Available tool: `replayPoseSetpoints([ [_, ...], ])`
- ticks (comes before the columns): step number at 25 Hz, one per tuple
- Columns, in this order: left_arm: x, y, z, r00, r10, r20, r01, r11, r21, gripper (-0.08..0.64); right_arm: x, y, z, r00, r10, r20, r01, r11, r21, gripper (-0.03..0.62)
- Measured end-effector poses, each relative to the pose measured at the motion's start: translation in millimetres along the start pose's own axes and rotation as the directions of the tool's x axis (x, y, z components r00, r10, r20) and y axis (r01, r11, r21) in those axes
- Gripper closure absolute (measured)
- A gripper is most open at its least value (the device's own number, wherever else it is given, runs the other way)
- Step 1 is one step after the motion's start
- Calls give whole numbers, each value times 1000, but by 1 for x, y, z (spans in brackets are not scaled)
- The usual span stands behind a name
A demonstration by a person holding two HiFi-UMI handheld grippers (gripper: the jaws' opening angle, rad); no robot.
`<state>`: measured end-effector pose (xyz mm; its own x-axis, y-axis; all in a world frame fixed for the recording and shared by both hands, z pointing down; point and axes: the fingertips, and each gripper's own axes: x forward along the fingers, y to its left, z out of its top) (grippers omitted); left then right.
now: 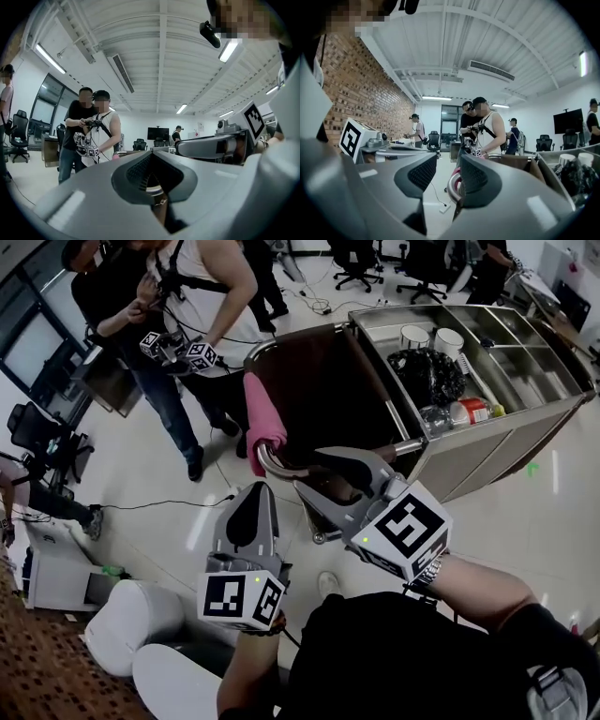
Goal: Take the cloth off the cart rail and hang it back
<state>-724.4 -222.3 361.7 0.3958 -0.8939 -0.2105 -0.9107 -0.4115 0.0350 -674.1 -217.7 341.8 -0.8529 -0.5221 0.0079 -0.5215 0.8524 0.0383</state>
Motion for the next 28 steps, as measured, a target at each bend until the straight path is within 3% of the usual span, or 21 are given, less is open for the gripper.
replayPoseSetpoints([
  [4,40,86,25,1000,-12,-22,11,999,-46,557,100,-33,18,998,0,-59,-3,999,-49,405],
  [9,65,147,3,999,-21,-37,18,997,-80,557,172,-63,-21,985,-16,-170,22,999,34,330],
  [12,80,175,-10,999,-26,-44,22,995,-94,557,204,-80,-44,970,-18,-241,36,997,71,316],
  [23,109,218,-44,997,-46,-55,37,988,-149,557,242,-97,-82,903,40,-428,17,992,127,321],
  [28,112,229,-50,998,-48,-49,39,986,-165,557,249,-96,-106,841,90,-534,-39,994,107,374],
])
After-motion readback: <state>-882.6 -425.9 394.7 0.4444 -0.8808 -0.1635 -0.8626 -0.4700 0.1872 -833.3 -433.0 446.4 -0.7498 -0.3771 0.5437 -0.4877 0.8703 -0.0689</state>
